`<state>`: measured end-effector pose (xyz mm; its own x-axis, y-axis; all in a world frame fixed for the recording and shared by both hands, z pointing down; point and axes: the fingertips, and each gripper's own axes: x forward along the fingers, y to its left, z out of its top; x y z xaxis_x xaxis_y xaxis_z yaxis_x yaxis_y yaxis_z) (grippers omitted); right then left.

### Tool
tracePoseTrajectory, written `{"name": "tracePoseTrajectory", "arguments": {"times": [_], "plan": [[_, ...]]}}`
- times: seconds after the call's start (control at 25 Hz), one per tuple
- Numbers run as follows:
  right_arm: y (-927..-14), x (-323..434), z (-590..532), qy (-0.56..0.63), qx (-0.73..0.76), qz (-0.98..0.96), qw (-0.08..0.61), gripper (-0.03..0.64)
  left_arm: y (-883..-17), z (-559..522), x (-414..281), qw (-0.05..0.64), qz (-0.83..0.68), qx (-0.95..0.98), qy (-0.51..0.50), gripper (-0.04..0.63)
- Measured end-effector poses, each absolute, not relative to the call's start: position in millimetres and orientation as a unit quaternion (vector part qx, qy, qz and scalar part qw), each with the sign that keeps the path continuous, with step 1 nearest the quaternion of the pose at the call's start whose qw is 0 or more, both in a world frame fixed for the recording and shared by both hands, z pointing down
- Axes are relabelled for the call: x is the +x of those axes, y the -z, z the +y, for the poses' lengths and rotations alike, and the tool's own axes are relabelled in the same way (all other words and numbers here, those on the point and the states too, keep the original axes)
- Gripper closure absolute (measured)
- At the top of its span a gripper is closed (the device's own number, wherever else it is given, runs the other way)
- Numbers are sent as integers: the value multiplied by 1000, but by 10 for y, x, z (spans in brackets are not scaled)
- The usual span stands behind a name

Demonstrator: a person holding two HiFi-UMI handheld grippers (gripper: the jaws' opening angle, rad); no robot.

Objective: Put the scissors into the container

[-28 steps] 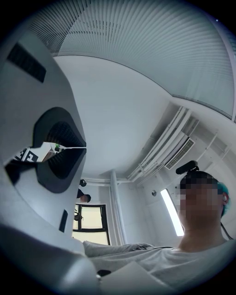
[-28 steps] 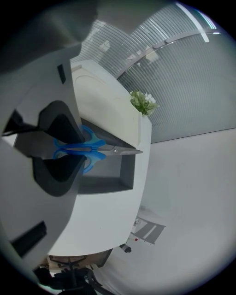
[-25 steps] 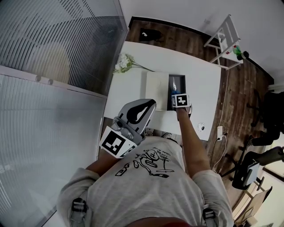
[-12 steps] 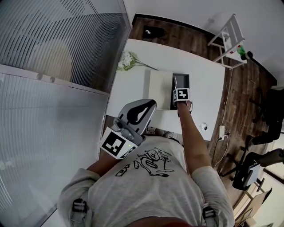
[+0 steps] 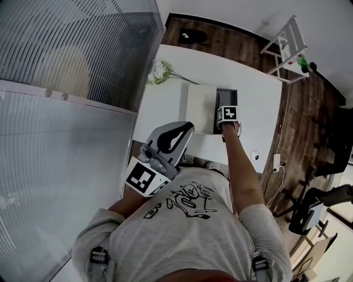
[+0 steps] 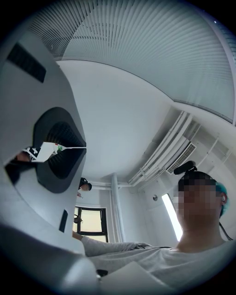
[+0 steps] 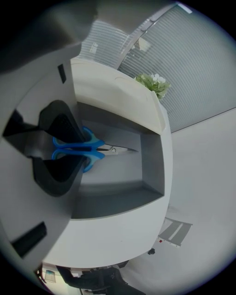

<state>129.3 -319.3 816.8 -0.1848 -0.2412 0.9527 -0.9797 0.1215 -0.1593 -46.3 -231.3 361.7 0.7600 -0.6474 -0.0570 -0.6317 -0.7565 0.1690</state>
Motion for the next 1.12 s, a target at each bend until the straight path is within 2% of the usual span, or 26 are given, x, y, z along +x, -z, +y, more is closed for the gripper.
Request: {"name": "tracePoseTrajectory", "arguments": {"times": [0.56, 1.12], "plan": [[-7973, 1303, -3171, -433, 496, -651, 379, 503, -3572, -2210, -412, 64, -336, 938, 57, 569], [-6996, 1308, -3169, -319, 513, -729, 322, 515, -3504, -2096, -314, 52, -331, 940, 59, 569]]}}
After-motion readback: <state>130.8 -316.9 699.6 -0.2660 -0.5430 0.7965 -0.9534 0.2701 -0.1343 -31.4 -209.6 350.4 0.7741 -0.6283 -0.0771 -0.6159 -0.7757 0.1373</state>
